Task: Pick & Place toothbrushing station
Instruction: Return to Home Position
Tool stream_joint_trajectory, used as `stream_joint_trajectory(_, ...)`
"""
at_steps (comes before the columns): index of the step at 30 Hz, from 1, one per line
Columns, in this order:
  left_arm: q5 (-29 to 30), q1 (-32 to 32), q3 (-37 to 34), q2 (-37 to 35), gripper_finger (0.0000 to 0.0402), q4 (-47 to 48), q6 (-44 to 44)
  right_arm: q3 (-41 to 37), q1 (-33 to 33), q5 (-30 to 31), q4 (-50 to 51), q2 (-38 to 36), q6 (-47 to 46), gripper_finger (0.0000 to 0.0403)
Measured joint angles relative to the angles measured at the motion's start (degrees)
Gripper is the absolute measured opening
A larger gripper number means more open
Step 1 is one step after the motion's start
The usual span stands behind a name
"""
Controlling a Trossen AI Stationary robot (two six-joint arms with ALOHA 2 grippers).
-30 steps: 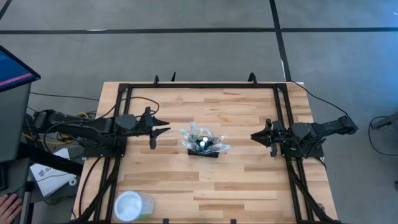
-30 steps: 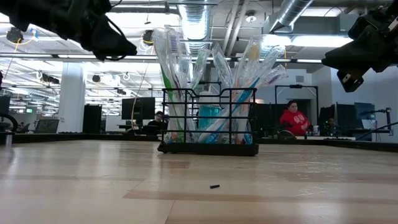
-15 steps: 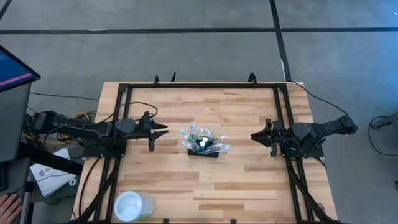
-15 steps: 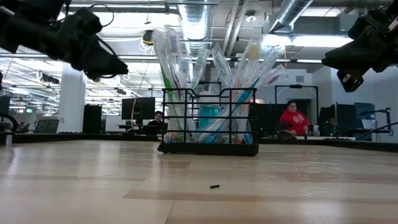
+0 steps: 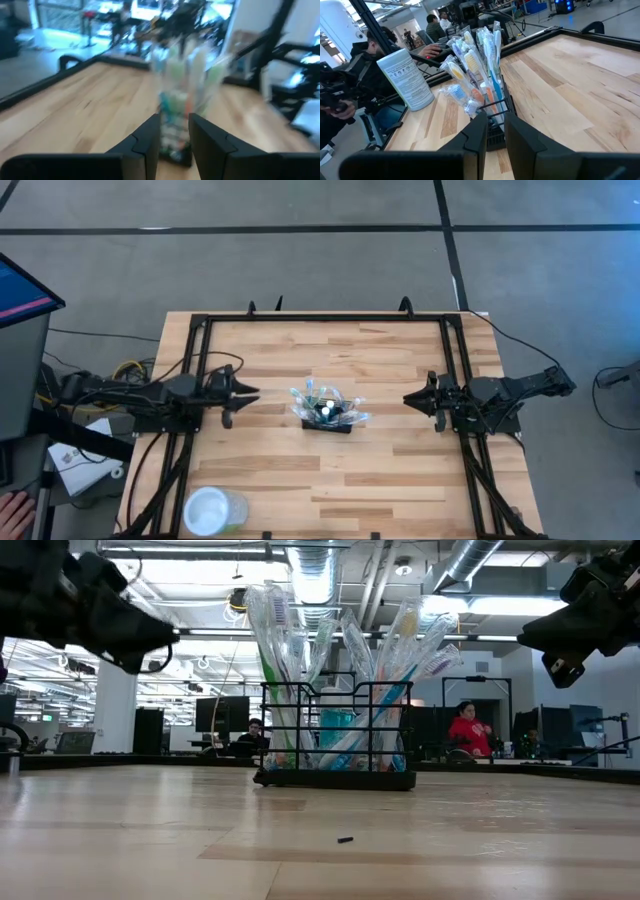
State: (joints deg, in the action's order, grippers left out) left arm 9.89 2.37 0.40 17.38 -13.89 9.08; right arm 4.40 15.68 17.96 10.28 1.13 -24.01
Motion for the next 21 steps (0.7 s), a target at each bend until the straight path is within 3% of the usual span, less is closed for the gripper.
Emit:
stream_joint_trajectory(6,-7.56,0.00,0.00,-4.93,0.0099,-0.08,-1.22,0.00,-0.01,0.01,0.00,0.00,0.00,0.0059)
stream_joint_trajectory(21,-8.15,0.00,-0.02,-2.65,0.0099,-0.31,-1.11,0.00,-0.01,0.00,0.00,0.00,0.00,0.0059)
